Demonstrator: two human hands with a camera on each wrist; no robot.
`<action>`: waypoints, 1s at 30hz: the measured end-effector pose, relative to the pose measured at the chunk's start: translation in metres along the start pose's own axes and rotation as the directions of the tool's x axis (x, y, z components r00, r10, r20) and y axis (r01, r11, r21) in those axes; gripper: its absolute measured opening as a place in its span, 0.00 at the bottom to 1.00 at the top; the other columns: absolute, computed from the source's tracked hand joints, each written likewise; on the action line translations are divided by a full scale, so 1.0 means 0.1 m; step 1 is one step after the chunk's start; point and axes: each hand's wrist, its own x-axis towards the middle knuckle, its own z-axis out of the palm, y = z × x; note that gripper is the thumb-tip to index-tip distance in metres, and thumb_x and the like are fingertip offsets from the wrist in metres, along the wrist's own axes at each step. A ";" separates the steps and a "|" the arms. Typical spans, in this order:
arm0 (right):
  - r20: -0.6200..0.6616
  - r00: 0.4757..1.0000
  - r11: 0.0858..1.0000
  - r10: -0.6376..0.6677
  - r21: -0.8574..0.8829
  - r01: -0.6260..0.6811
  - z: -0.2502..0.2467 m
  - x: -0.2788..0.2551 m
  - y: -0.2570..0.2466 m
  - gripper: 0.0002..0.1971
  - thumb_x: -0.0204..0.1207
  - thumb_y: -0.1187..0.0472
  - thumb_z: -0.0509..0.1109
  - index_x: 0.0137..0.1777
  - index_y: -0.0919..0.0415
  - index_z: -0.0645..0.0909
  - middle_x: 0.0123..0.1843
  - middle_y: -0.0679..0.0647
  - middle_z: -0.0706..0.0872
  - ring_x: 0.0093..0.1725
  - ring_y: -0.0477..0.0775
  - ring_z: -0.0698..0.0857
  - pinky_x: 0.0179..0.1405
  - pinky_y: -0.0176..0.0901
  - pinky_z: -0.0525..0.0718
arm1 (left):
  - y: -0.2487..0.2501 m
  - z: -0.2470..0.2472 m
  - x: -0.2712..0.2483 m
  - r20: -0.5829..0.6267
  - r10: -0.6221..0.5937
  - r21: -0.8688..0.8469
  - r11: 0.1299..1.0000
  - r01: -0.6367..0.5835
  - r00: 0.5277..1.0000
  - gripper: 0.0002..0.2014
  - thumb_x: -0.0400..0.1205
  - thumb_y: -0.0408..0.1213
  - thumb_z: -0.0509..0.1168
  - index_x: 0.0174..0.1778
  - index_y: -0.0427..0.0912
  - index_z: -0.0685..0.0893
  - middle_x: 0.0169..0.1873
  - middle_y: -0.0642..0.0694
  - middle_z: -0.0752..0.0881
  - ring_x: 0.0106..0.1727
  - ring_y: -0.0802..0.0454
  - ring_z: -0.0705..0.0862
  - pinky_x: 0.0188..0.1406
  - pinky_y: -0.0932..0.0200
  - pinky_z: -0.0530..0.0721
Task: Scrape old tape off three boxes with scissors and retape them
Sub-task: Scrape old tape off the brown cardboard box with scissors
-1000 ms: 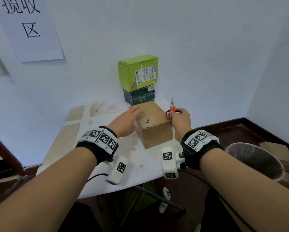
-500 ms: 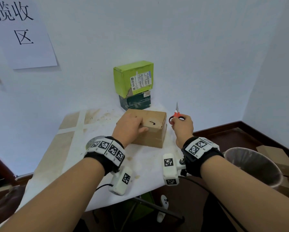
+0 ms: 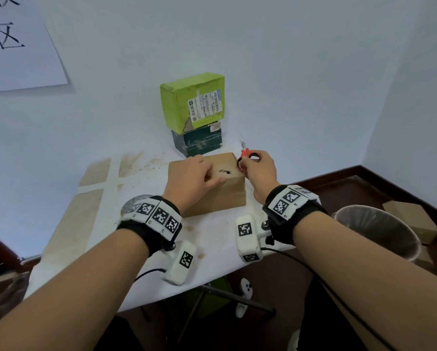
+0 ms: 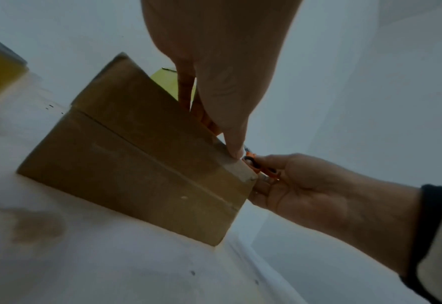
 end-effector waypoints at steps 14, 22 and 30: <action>-0.020 0.999 0.997 -0.026 0.078 0.027 -0.17 0.06 0.02 0.03 0.79 0.60 0.68 0.51 0.57 0.79 0.46 0.53 0.84 0.35 0.44 0.83 0.49 0.42 0.84 | -0.27 -0.02 0.36 0.560 -0.177 0.012 0.979 0.205 0.809 0.60 0.55 0.87 0.51 0.82 0.63 0.49 0.83 0.47 0.57 0.82 0.40 0.57 0.77 0.33 0.62; -0.070 0.991 0.992 -0.110 0.058 0.114 -0.22 -0.01 -0.03 0.16 0.76 0.55 0.71 0.28 0.55 0.75 0.28 0.45 0.83 0.33 0.46 0.78 0.46 0.44 0.79 | -0.16 0.03 0.17 0.293 -0.207 -0.001 0.976 0.217 0.933 0.48 0.66 0.78 0.58 0.80 0.59 0.60 0.77 0.46 0.66 0.77 0.41 0.60 0.75 0.36 0.64; -0.045 0.963 0.961 -0.266 -0.095 0.261 -0.35 -0.13 -0.07 0.13 0.78 0.54 0.69 0.32 0.56 0.78 0.33 0.45 0.86 0.36 0.40 0.85 0.50 0.43 0.83 | -0.09 0.14 0.05 0.148 -0.253 0.040 0.967 0.250 0.956 0.53 0.61 0.84 0.51 0.80 0.59 0.56 0.79 0.46 0.59 0.79 0.41 0.54 0.70 0.22 0.60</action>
